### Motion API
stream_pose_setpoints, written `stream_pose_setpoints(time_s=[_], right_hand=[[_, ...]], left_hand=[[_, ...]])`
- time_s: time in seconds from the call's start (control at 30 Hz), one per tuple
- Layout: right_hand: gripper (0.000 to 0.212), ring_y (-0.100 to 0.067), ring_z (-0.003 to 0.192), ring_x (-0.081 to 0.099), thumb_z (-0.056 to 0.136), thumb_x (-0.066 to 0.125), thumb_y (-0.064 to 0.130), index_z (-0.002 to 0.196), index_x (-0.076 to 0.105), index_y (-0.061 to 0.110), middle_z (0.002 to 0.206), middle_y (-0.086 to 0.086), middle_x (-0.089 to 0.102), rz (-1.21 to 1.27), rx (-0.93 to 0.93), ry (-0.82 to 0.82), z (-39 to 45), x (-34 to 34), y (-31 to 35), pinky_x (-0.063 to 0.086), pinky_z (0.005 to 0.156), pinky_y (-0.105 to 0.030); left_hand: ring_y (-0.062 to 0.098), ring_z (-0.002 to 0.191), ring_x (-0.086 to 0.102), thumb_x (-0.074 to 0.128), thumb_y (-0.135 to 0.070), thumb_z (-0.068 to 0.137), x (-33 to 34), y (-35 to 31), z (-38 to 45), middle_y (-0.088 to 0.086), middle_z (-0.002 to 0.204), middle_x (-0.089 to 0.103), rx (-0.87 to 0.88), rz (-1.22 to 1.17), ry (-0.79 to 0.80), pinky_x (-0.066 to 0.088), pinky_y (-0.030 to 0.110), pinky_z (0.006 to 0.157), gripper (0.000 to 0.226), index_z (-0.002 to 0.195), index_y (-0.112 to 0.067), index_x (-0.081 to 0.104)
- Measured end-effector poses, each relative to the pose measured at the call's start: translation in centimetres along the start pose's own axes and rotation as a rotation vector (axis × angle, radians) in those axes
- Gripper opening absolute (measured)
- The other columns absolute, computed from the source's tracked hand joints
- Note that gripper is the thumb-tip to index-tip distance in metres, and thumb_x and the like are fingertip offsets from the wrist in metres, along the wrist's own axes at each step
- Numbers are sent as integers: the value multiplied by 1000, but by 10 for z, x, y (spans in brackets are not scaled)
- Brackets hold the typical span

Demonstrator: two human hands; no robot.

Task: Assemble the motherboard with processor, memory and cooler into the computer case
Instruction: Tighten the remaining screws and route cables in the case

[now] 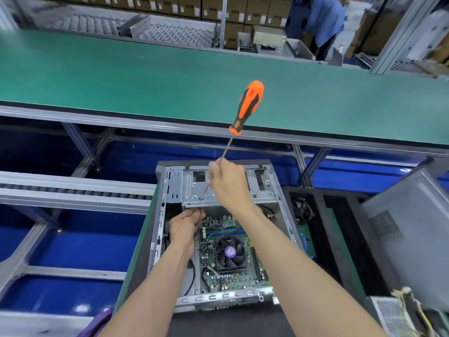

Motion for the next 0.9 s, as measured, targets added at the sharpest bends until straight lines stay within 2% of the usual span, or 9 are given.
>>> stream_pose_setpoints(time_s=[0.13,0.23,0.33,0.47,0.63,0.8,0.9], right_hand=[[38,-28,65,67,101,37,22,73,59,9,69,-8,68,37,-79,-95,0,-26,10,54,71,-45],[38,-24,59,66,99,37,20,70,58,10,63,-5,65,72,-96,-95,-12,-27,6,54,68,-45],[35,-22,58,65,100,40,12,71,60,8,61,-5,64,96,-68,-84,-24,-16,-9,53,66,-46],[32,-16,61,67,100,42,11,76,63,6,64,-4,66,187,-35,-106,-36,-4,-21,57,64,-45],[30,-11,62,68,100,41,10,78,63,7,64,-2,67,201,-37,-105,-39,3,-22,57,63,-40],[30,-10,63,68,101,42,7,80,64,8,65,-4,68,245,-19,-110,-40,3,-25,58,64,-35],[31,-9,62,68,102,42,8,81,64,6,67,-5,68,265,-10,-116,-40,1,-26,58,63,-29]], left_hand=[[13,77,71,62,4,93,-3,13,-5,12,89,73,-104,-99,-51,58,18,65,10,101,-1,66],[17,82,72,60,-5,97,7,26,-11,12,88,75,-226,-200,1,56,29,73,10,104,0,64],[16,83,72,56,-10,100,20,34,-19,10,87,76,-344,-367,86,55,33,75,13,106,-1,62],[17,79,76,53,-7,100,30,32,-24,13,89,76,-404,-551,138,52,37,92,13,107,1,60],[20,84,75,55,-3,97,30,30,-25,17,94,75,-409,-629,146,54,37,82,18,113,3,60],[14,72,74,57,-2,96,29,31,-27,13,84,74,-431,-679,142,62,35,66,12,106,1,61],[13,70,73,58,-3,96,30,30,-27,12,82,73,-432,-698,154,62,35,65,11,106,0,61]])
Point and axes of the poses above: each hand's wrist, its own z-axis towards the middle knuckle, its own x-axis out of the palm, y = z × x, the point moved 10 cm from there along z, towards the middle knuckle
